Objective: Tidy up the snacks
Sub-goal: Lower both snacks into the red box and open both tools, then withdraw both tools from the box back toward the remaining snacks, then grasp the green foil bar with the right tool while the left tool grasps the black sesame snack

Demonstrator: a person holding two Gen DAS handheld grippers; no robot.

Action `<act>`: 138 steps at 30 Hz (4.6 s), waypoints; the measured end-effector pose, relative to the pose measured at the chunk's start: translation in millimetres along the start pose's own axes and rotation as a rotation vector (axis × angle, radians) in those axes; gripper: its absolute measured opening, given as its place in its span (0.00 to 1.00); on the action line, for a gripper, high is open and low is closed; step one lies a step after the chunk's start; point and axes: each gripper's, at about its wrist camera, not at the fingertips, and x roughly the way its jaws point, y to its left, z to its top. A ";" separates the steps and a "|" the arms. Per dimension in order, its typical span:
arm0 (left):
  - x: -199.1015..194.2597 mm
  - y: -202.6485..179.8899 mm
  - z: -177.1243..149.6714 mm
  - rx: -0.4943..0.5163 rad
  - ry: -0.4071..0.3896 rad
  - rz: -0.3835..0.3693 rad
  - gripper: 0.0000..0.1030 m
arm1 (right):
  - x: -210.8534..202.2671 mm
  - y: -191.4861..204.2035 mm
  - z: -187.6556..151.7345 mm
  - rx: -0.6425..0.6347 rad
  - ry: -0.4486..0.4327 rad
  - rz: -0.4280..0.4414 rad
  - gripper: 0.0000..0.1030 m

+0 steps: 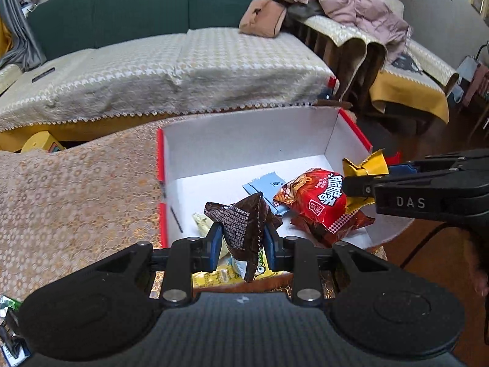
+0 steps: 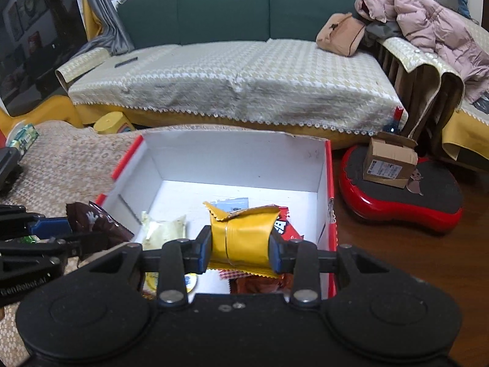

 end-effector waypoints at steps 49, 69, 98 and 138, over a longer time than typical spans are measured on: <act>-64.0 22.6 -29.0 -0.042 -0.075 0.007 0.70 | -46.5 34.3 -13.8 -0.005 -0.026 0.094 0.52; -136.0 108.5 -122.3 -0.185 -0.163 0.146 0.85 | -66.2 138.9 -59.9 -0.099 -0.054 0.296 0.95; -66.2 290.2 -171.5 -0.113 0.019 0.178 0.85 | 38.6 285.2 -58.5 -0.386 0.139 0.417 0.99; -77.0 364.6 -202.0 -0.470 -0.063 0.191 0.33 | 155.3 420.6 -49.8 -0.787 0.217 0.422 0.49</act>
